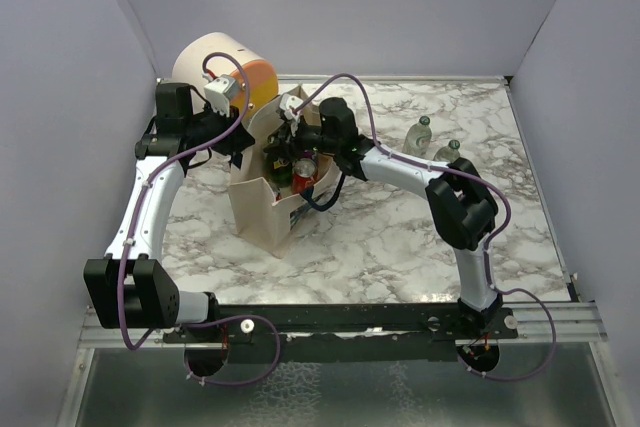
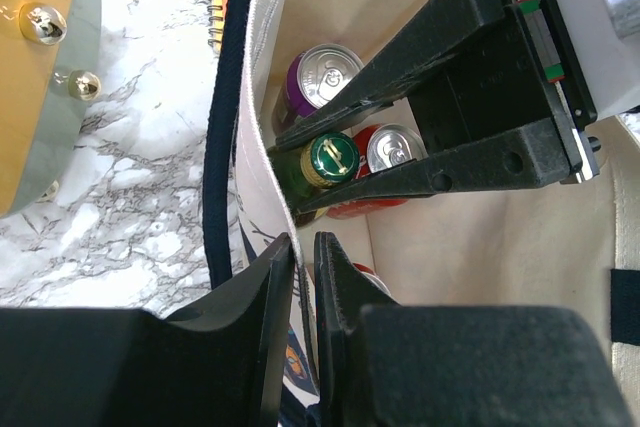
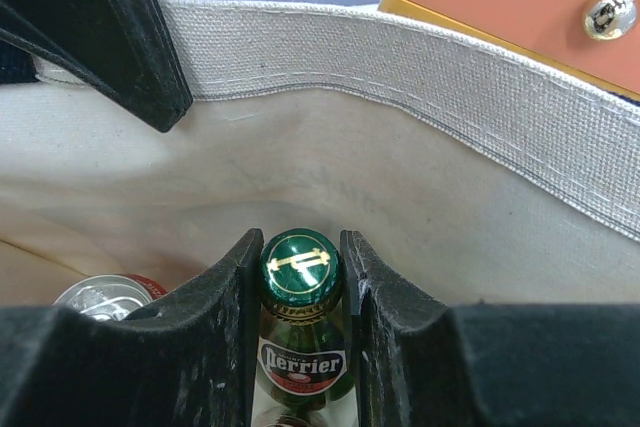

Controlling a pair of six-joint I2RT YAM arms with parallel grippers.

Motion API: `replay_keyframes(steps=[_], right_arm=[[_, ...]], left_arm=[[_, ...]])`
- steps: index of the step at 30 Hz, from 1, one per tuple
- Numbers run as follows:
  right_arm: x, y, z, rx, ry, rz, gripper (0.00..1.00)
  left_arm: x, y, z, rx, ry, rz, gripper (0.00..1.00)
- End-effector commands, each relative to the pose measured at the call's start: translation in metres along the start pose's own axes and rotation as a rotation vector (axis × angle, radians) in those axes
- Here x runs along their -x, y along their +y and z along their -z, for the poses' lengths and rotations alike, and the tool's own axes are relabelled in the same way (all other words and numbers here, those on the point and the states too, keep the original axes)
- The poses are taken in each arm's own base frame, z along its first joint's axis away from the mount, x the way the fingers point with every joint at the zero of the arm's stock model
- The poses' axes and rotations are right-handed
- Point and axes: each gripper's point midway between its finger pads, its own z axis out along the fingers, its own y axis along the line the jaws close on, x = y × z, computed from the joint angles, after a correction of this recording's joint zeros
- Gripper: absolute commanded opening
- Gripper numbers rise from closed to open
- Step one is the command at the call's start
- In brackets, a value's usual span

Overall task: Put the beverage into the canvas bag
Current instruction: Place the drink in the canvas bag.

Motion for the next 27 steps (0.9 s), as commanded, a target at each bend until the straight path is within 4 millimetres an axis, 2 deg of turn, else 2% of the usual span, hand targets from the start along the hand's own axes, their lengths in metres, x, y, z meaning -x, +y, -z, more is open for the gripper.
replay_keyframes(steps=[1,14,20,27], right_arm=[[0.023,-0.006,0.006,-0.009,-0.061,0.084,0.07],[-0.02,0.003,0.005,0.04,0.044,0.051,0.08],[-0.01,0.003,0.006,0.04,0.036,0.043,0.04],[-0.005,0.003,0.005,0.054,0.056,0.024,0.01]], left_arm=[[0.001,-0.004,-0.002,-0.033,-0.011,0.005,0.17],[0.001,-0.004,-0.002,-0.033,-0.016,0.006,0.17],[0.007,-0.009,-0.002,-0.06,-0.03,0.009,0.0],[0.022,-0.022,0.003,-0.115,-0.063,-0.001,0.0]])
